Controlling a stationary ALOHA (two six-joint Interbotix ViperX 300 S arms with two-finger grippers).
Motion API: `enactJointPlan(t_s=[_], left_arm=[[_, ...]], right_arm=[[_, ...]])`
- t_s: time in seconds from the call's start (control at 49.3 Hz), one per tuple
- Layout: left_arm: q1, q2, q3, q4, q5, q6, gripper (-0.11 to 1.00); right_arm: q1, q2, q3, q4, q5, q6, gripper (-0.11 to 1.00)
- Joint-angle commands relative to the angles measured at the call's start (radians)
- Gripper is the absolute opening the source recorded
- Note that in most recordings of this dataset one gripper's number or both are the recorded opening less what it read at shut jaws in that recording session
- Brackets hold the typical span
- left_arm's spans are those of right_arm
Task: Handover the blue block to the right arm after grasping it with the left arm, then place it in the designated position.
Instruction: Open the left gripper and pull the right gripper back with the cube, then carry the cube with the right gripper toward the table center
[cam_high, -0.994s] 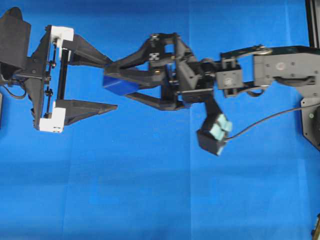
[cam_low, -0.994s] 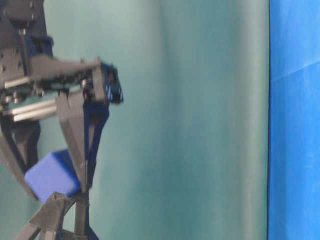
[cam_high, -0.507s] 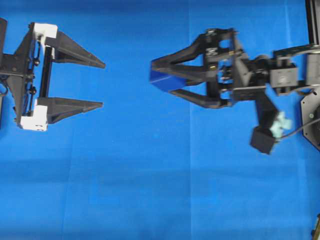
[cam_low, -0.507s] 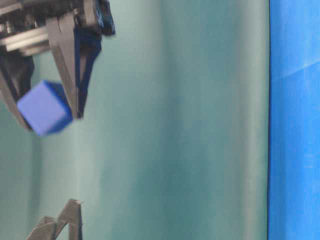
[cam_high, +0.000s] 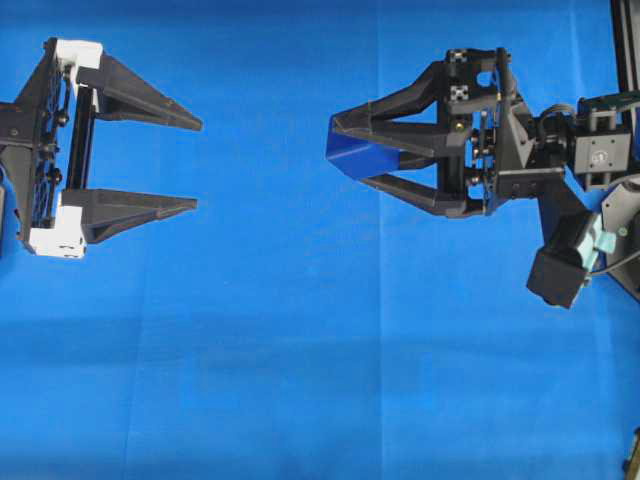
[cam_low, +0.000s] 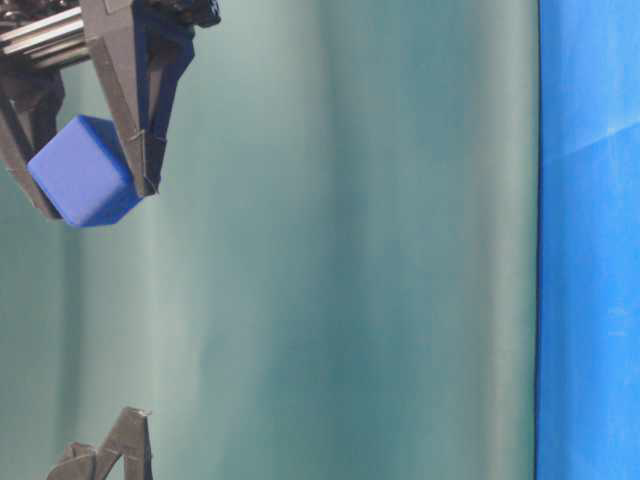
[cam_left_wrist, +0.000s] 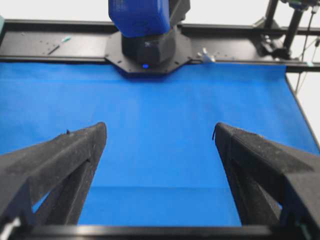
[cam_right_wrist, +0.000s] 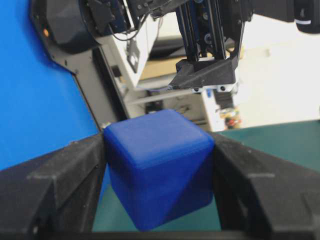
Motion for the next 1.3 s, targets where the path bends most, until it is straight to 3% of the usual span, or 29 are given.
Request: enactJointPlan(t_s=[0.0,0.304,0.588,0.73,0.832,1.278], left_arm=[[0.005,-0.018,-0.015,0.002,-0.005,0.002,0.93],[0.008,-0.018,-0.015,0.002,-0.006,0.002,0.93],[0.008,-0.018,-0.015,0.002,-0.006,0.002,0.93],[0.008,-0.018,-0.015,0.003,-0.005,0.003,0.93],[0.008,-0.017,-0.015,0.003,-0.005,0.003,0.93],[0.008,-0.017,-0.015,0.002,-0.005,0.003,0.93]], right_arm=[[0.006,-0.009,-0.017,0.034,-0.006,0.052,0.55],[0.009,-0.011,-0.021,0.126,-0.008,0.414,0.55],[0.009,-0.028,-0.025,0.138,0.011,0.808,0.55],[0.009,-0.046,-0.025,0.138,0.061,0.951,0.55],[0.009,-0.054,-0.025,0.137,0.095,0.985,0.55],[0.009,-0.055,-0.026,0.137,0.112,0.985,0.55]])
